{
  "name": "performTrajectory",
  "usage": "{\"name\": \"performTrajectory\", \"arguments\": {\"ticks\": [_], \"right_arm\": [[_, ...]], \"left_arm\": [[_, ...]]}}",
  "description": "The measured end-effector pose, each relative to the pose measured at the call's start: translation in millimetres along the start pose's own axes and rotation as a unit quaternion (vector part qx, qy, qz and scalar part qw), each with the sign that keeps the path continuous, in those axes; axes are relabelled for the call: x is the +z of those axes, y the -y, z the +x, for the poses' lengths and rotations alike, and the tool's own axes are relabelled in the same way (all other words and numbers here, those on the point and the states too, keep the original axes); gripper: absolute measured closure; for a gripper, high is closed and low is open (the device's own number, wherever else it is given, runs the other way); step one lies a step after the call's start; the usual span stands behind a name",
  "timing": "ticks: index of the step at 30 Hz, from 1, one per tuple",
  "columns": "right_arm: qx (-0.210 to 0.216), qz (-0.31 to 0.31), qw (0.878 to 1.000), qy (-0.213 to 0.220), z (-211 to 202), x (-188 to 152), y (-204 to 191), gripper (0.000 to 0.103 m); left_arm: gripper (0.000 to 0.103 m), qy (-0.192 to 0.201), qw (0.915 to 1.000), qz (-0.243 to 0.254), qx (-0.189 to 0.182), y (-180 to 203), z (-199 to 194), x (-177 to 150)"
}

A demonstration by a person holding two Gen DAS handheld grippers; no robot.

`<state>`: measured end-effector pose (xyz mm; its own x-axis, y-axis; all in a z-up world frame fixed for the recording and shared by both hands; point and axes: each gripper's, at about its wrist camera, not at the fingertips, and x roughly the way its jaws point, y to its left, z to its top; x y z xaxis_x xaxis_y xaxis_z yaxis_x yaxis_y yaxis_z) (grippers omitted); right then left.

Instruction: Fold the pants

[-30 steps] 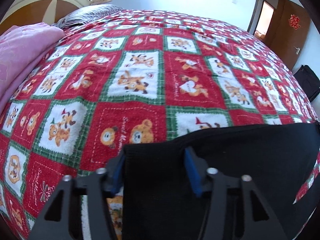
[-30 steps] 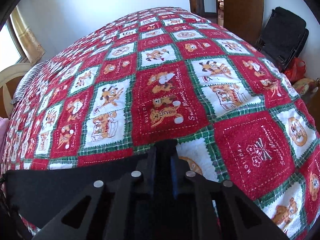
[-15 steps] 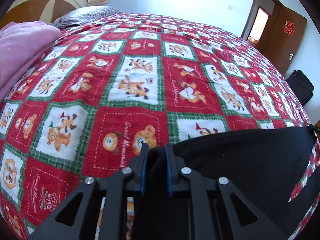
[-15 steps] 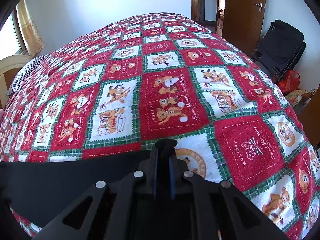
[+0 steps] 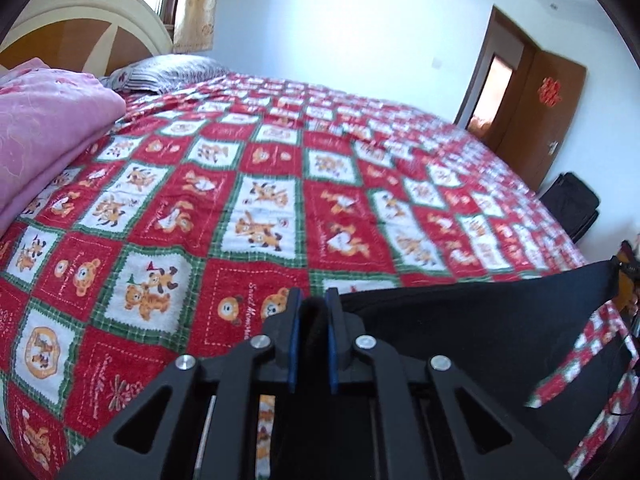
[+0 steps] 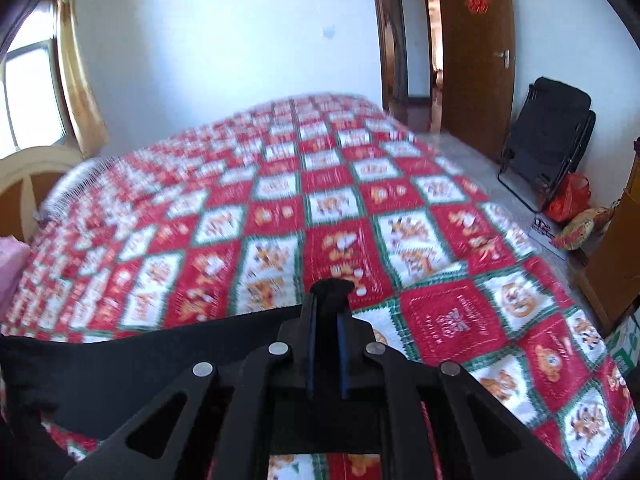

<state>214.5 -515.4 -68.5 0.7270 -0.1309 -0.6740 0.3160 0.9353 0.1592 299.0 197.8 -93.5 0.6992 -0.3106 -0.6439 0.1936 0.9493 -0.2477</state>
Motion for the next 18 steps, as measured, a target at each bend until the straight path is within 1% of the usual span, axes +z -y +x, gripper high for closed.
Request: {"name": "performTrajectory", "arguments": {"ticks": [4,5,8,10,13,15,18], "right_arm": [[0.027,0.015,0.998,0.048,-50,-12,13,0.095],[0.032,0.02,0.997,0.061,-66,-19,18,0.095],[0.042,0.028,0.996,0.079,-96,-38,30,0.095],[0.049,0.033,0.995,0.081,-108,-50,37,0.095],[0.053,0.032,0.995,0.076,-126,-78,46,0.095],[0.05,0.035,0.996,0.065,-132,-97,53,0.095],[0.044,0.044,0.997,0.043,-134,-127,65,0.095]], "left_arm": [[0.091,0.029,0.9992,-0.006,-0.027,-1,-28,-10],[0.091,0.039,0.9985,-0.009,-0.039,-3,-37,-15],[0.091,0.052,0.9964,-0.014,-0.065,-6,-55,-32],[0.091,0.056,0.9953,-0.016,-0.078,-8,-65,-46],[0.091,0.058,0.993,-0.026,-0.1,-12,-79,-71],[0.091,0.057,0.9926,-0.023,-0.104,-15,-86,-92],[0.091,0.043,0.9935,-0.018,-0.104,-16,-88,-118]]}}
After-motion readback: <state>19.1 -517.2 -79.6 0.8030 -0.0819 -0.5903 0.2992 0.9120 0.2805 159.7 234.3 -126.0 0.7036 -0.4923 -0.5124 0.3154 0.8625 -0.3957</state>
